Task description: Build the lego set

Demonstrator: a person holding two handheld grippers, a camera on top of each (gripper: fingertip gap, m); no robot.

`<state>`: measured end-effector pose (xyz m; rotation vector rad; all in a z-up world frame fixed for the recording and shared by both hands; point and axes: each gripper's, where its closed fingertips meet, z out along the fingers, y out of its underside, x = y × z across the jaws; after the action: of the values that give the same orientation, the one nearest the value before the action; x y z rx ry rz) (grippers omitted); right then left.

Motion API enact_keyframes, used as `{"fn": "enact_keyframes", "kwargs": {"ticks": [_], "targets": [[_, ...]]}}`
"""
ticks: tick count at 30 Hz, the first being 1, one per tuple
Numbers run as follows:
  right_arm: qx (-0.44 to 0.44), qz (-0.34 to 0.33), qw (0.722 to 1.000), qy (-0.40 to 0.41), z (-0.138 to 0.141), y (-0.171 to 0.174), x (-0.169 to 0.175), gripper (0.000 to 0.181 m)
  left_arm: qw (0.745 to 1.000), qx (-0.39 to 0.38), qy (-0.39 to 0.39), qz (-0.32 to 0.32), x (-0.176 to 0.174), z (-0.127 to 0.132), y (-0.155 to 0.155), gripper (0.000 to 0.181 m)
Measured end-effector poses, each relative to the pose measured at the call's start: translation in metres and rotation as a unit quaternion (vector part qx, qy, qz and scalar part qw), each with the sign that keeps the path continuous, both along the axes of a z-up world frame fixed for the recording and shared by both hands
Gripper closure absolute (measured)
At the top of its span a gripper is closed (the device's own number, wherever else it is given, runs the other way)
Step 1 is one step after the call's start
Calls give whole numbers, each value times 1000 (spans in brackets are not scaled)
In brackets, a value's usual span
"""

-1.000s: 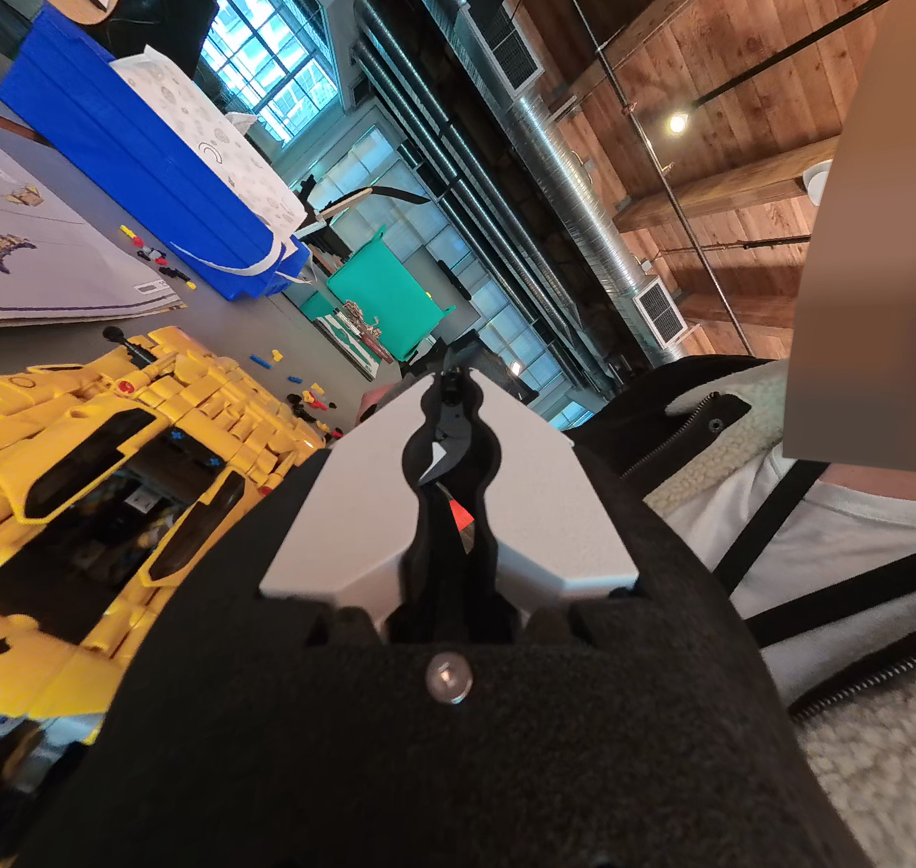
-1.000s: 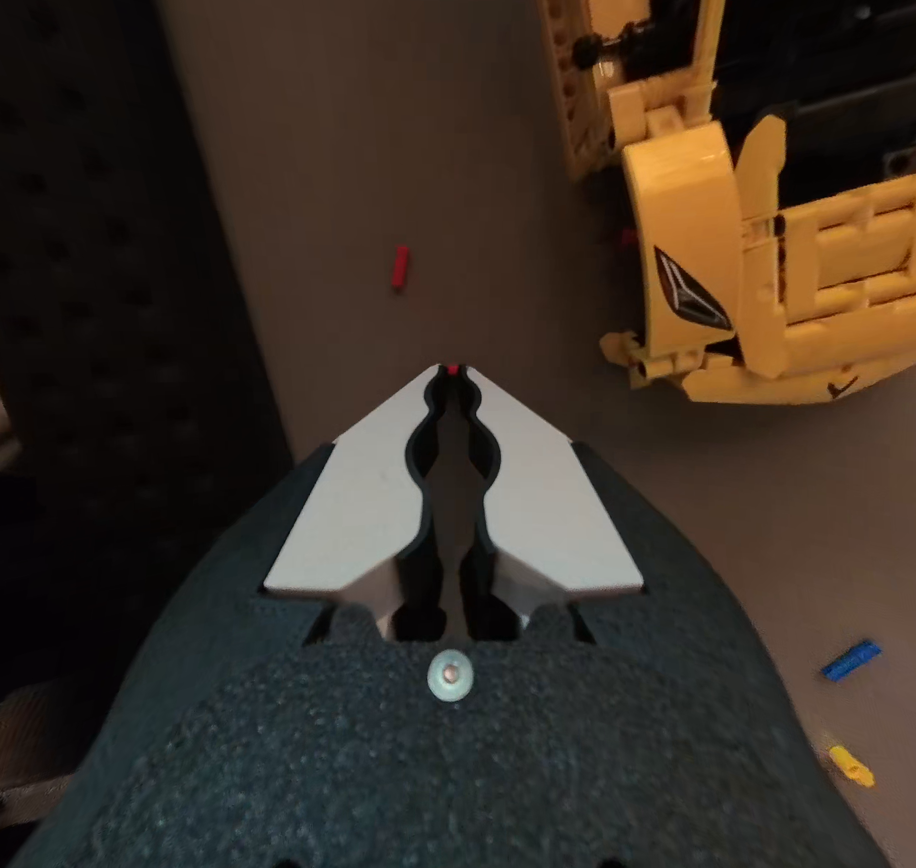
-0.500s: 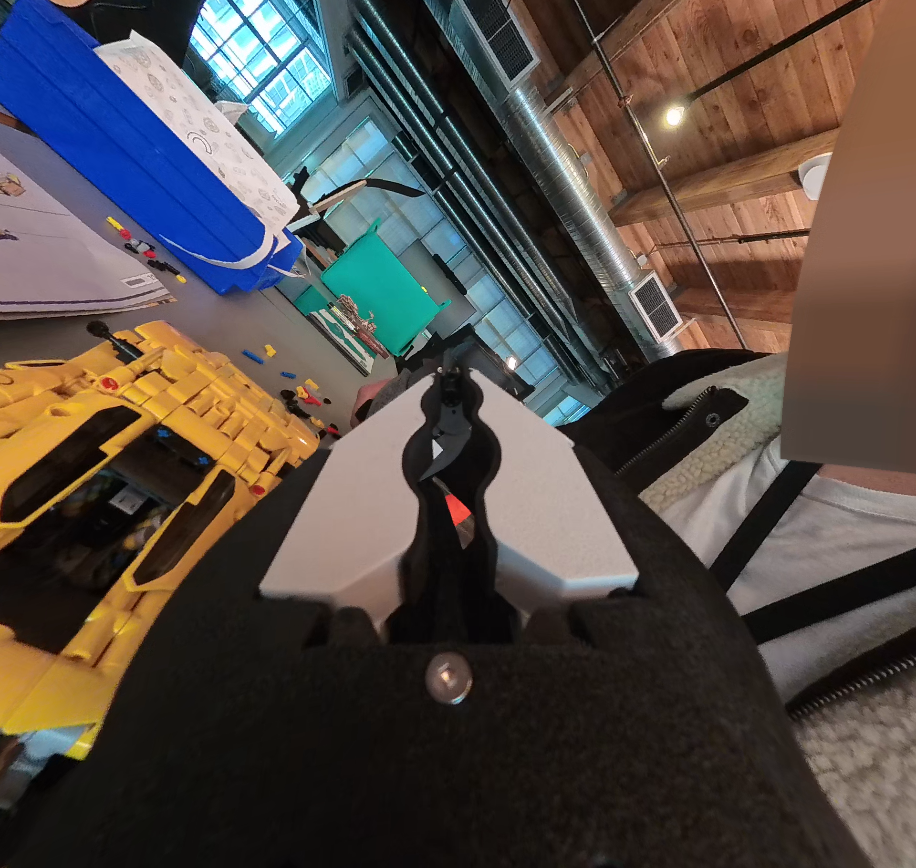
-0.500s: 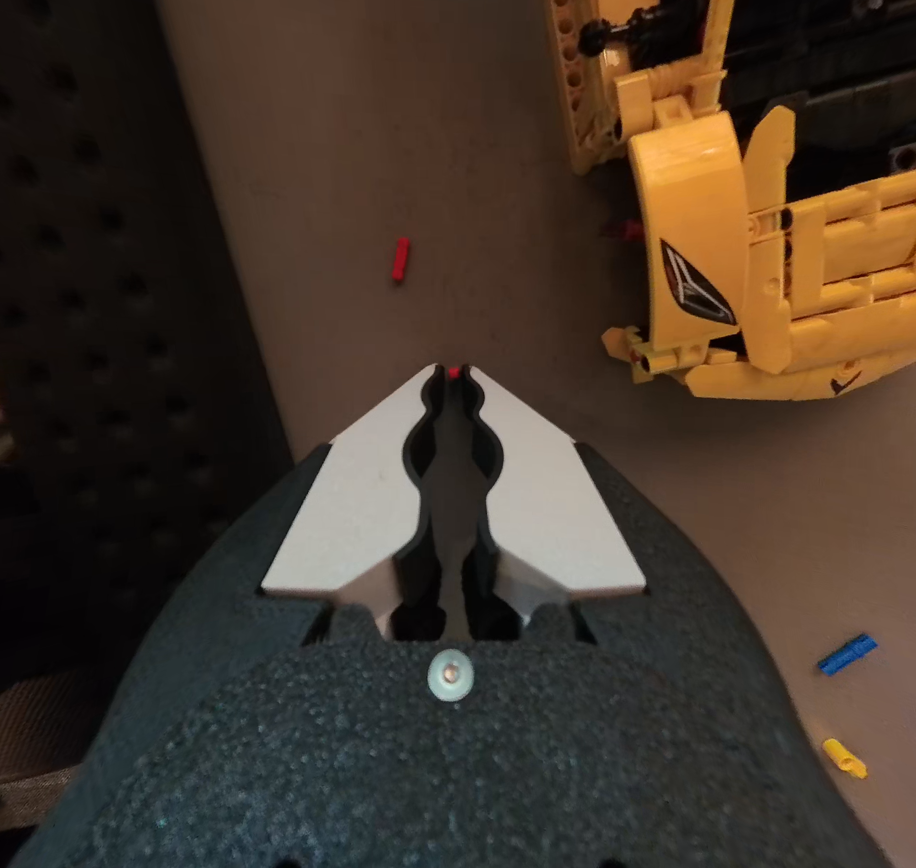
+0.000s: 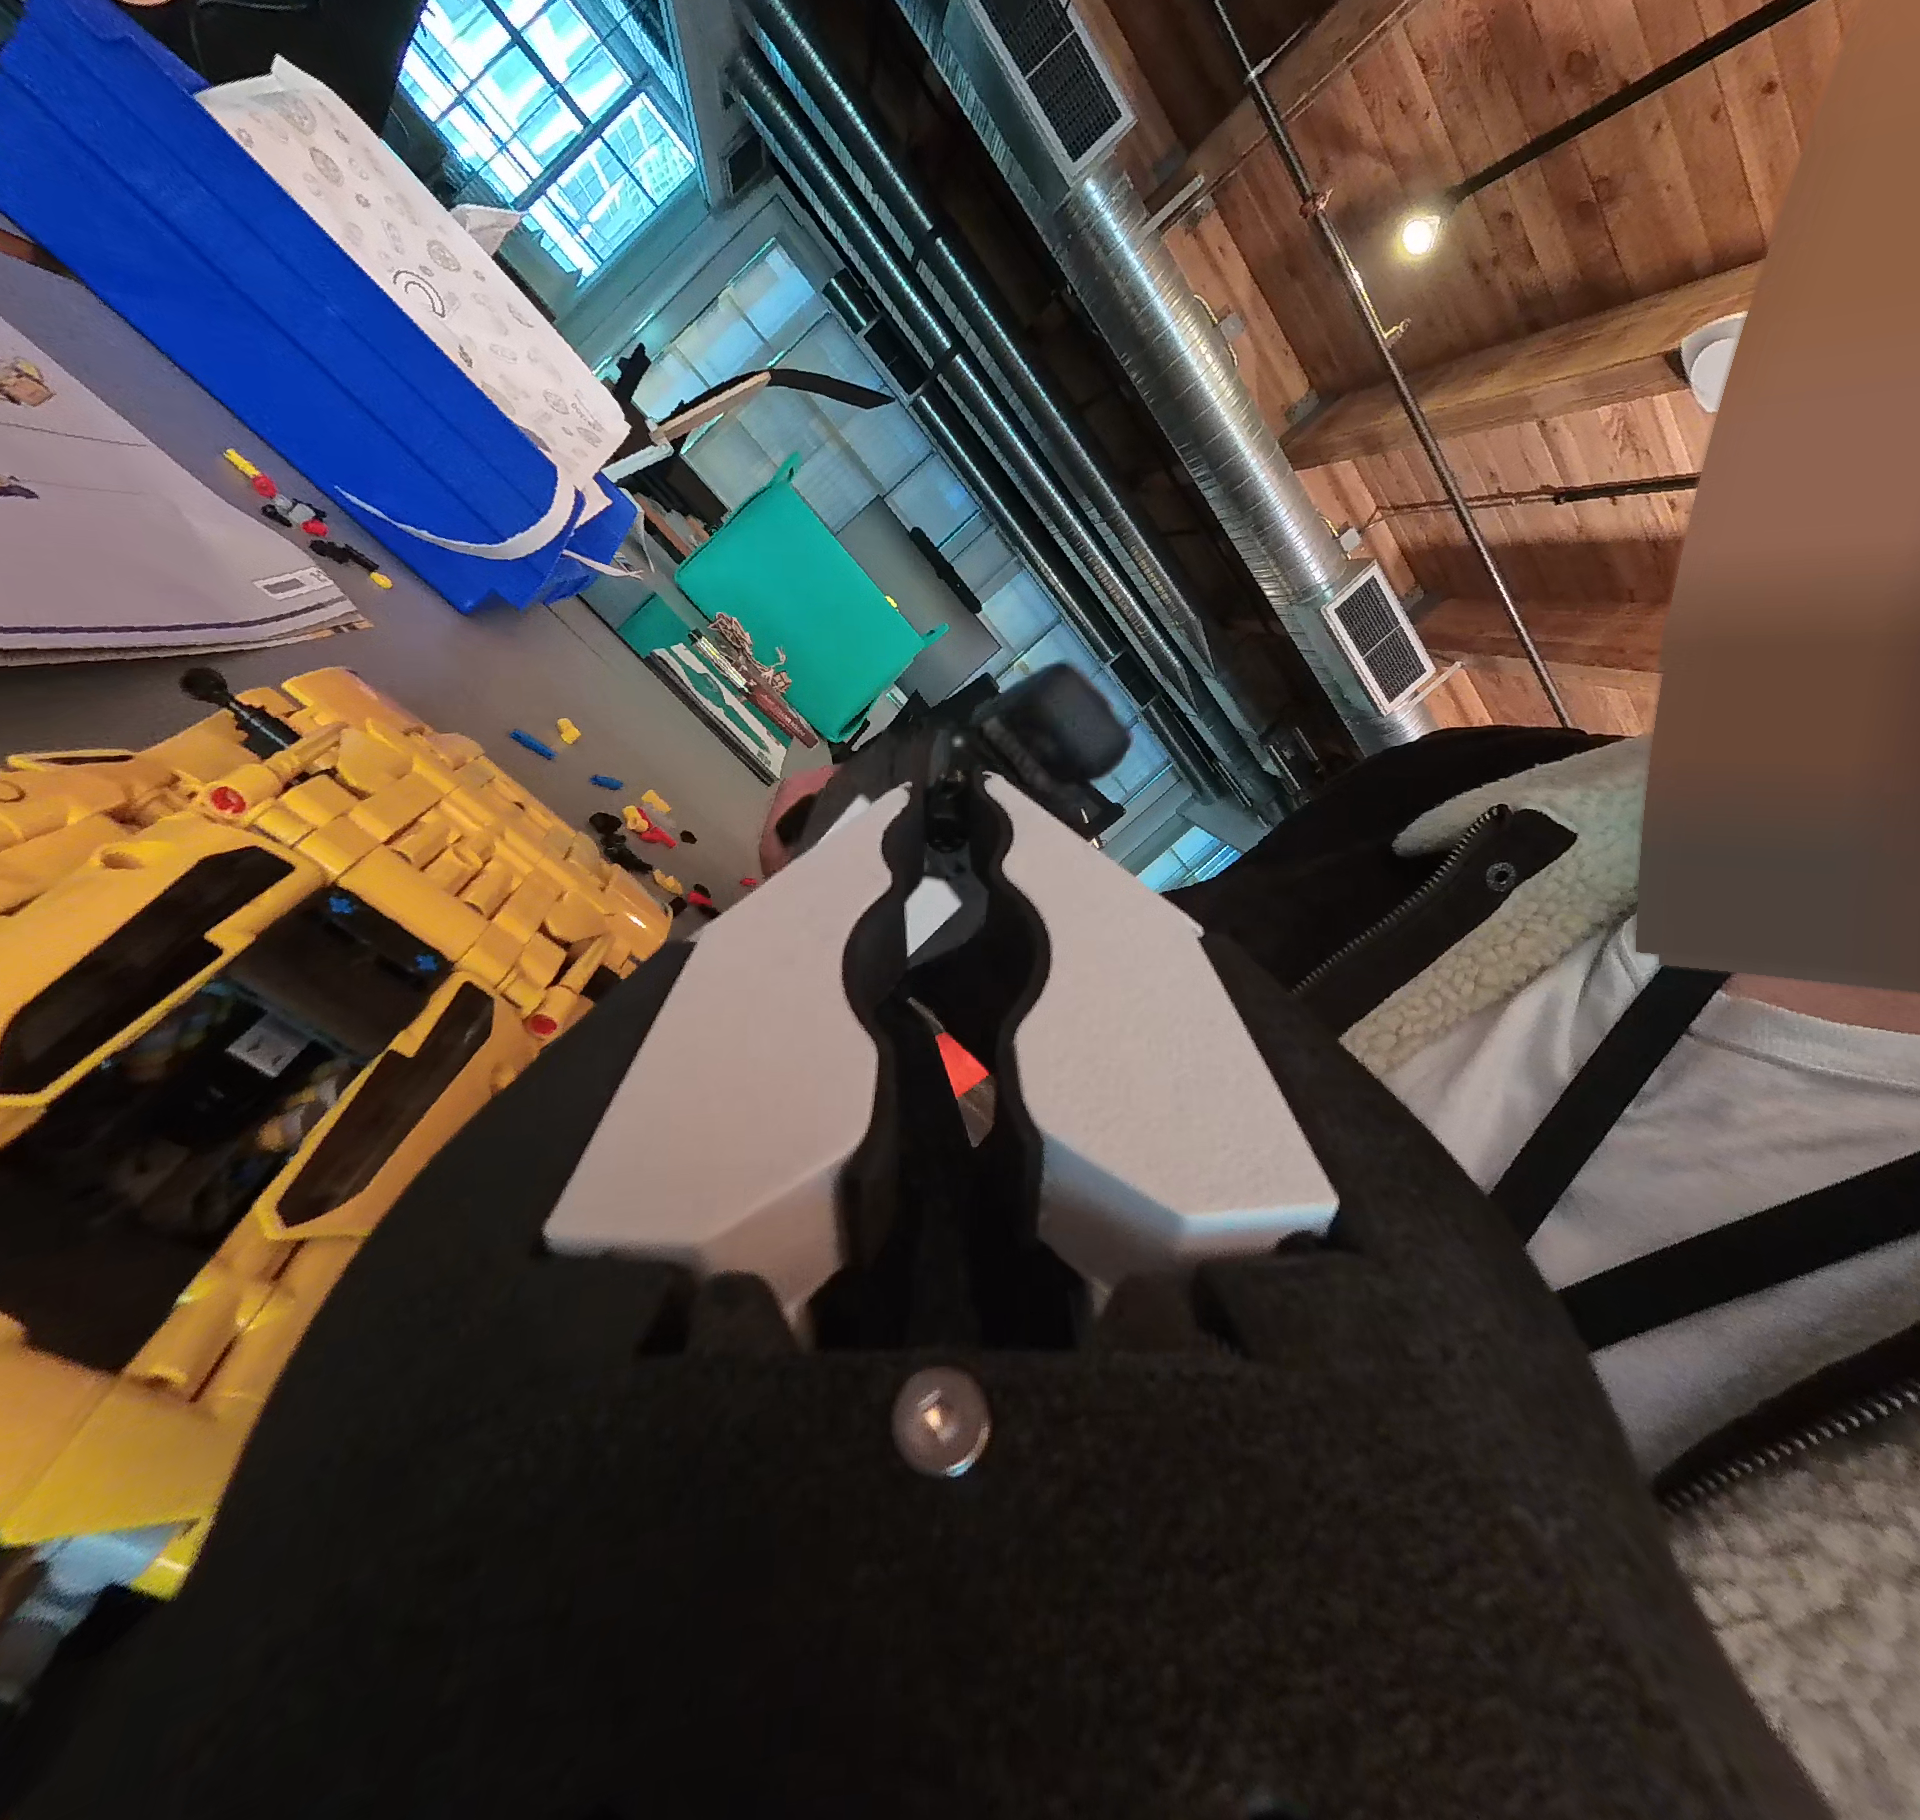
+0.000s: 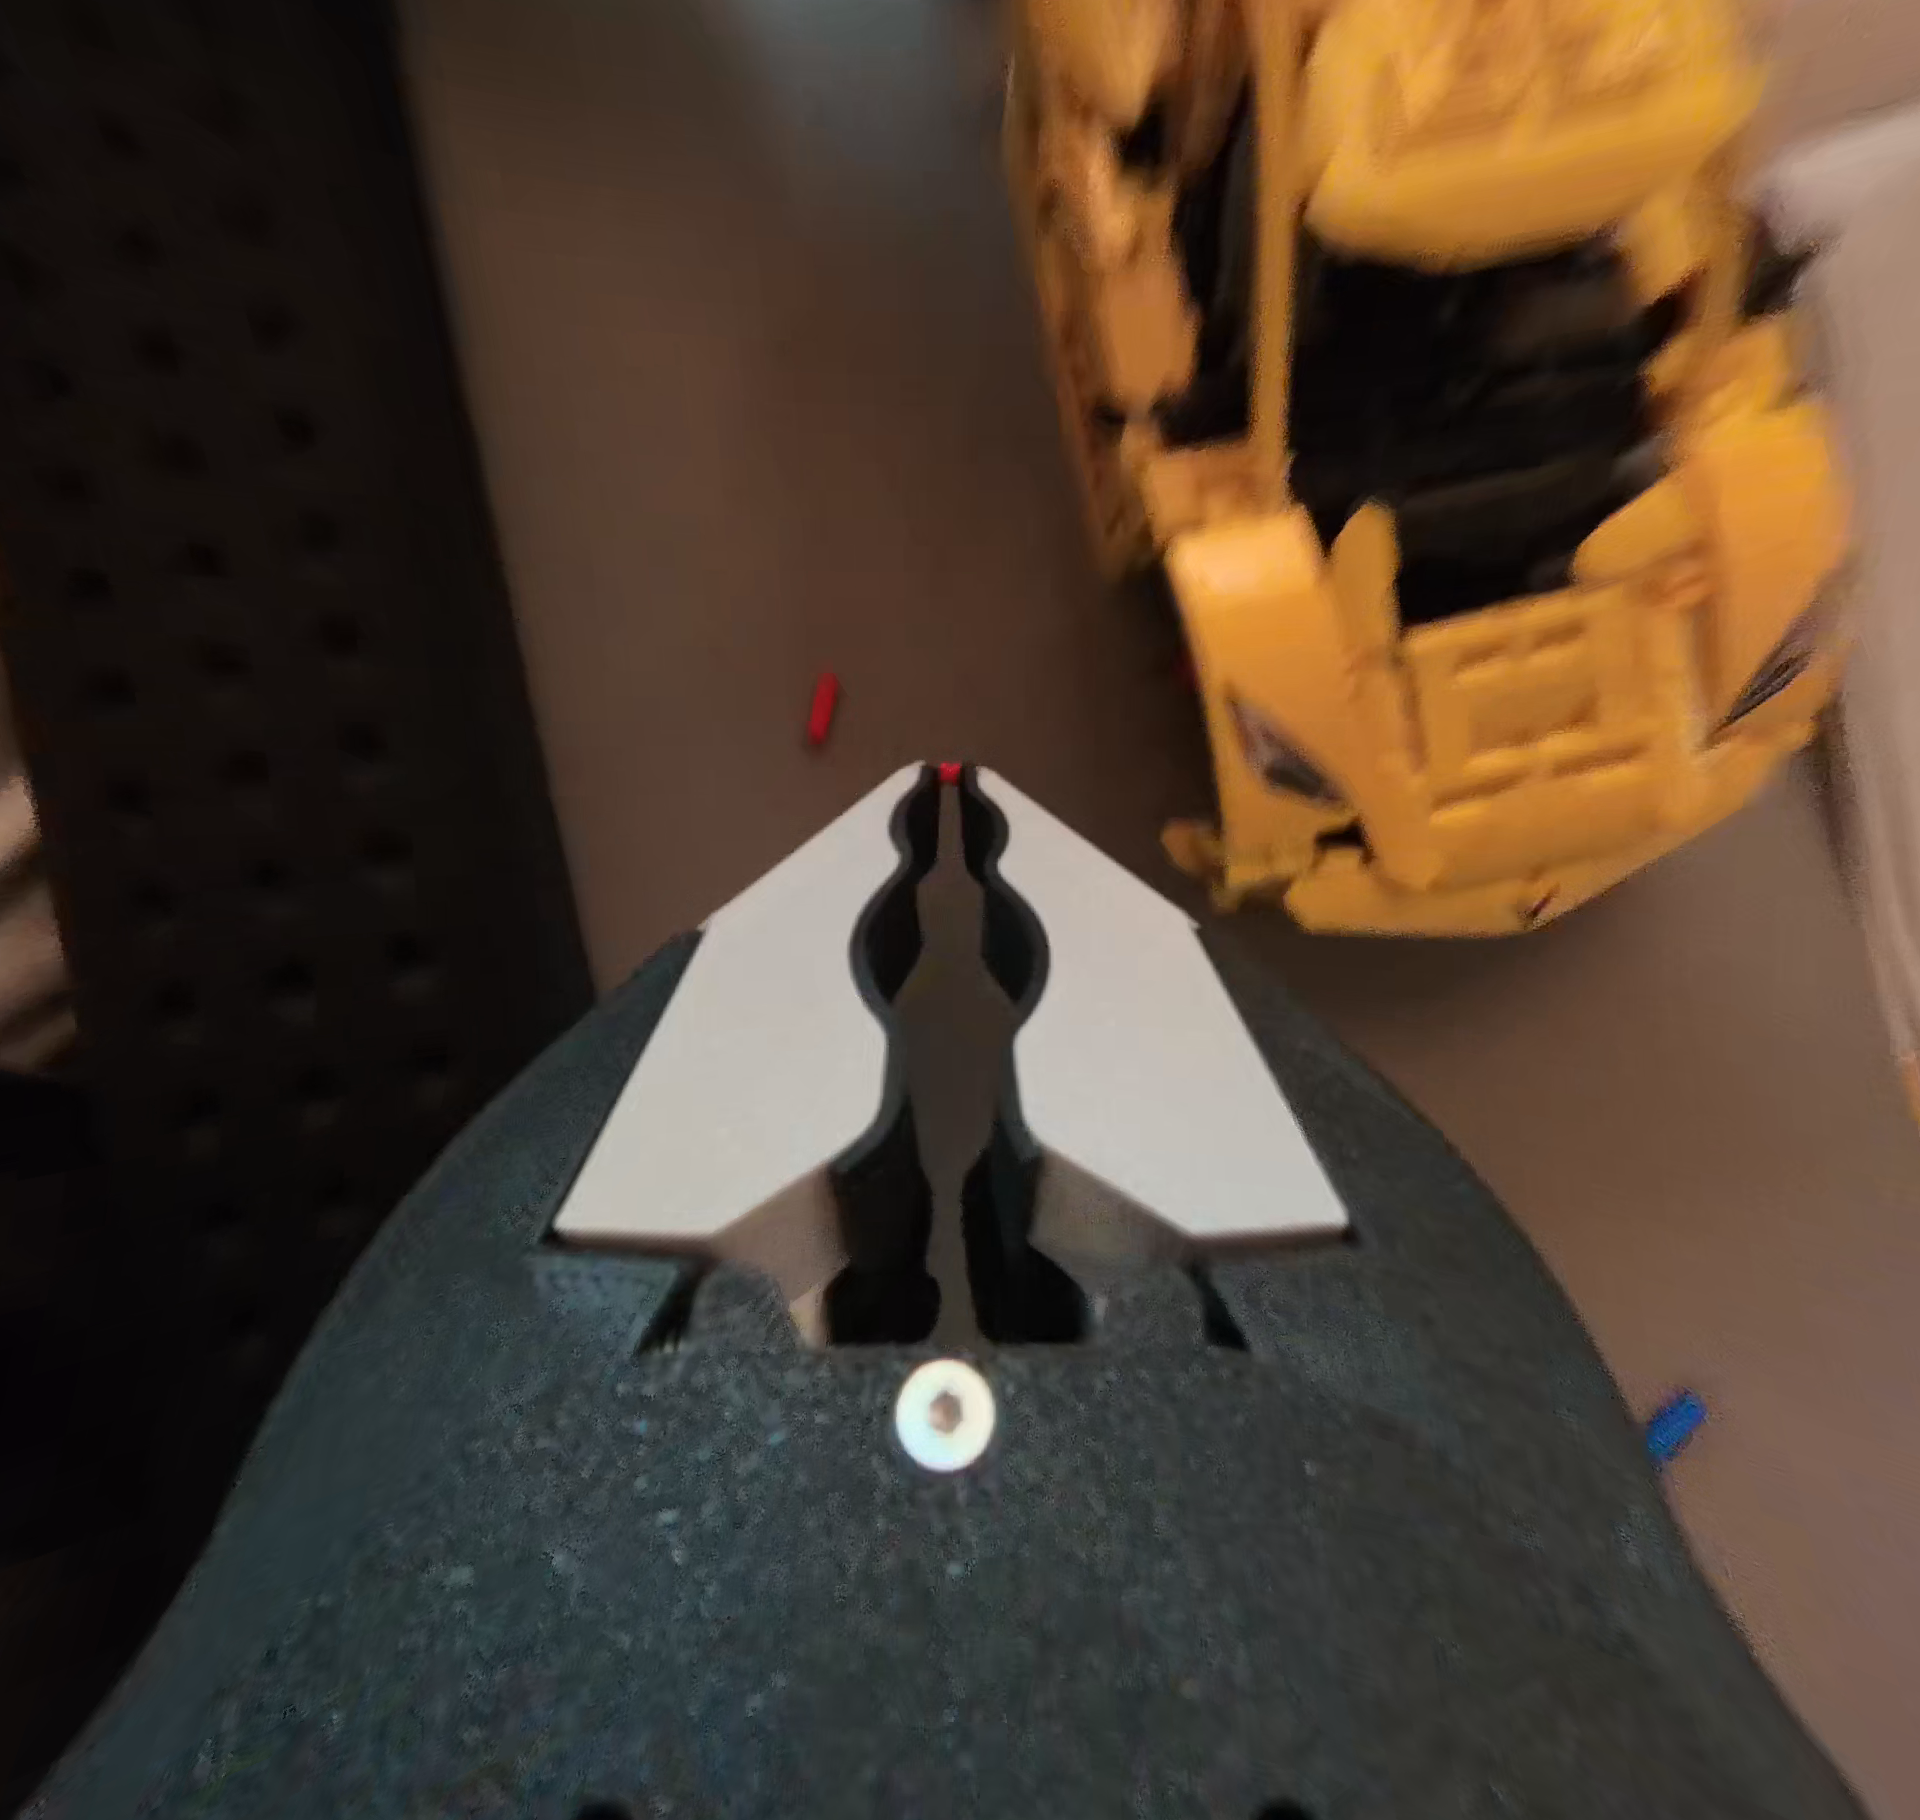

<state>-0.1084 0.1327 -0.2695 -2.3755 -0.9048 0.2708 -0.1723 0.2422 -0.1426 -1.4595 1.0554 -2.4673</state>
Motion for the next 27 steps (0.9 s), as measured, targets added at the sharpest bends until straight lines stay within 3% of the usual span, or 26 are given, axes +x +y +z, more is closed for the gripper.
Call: {"fn": "enact_keyframes", "kwargs": {"ticks": [1,3,5,9,17,27], "targets": [[43,-5,998,47,19,12,-8,177,1000,1,-3,-1,0,1,-1,174],[135,-24,976,170,66,37,-26,178,1000,1,-15,1,0,4,-3,174],[207,-35,934,288,109,55,-44,178,999,-15,-34,-8,-2,10,-6,174],[250,-83,875,406,142,88,-54,179,998,-31,-42,-21,-3,12,-10,174],[224,-107,850,465,141,102,-61,179,999,2,-54,9,-1,15,-10,174],[229,-109,852,458,136,105,-64,179,999,-21,-41,6,-1,11,-5,174]]}}
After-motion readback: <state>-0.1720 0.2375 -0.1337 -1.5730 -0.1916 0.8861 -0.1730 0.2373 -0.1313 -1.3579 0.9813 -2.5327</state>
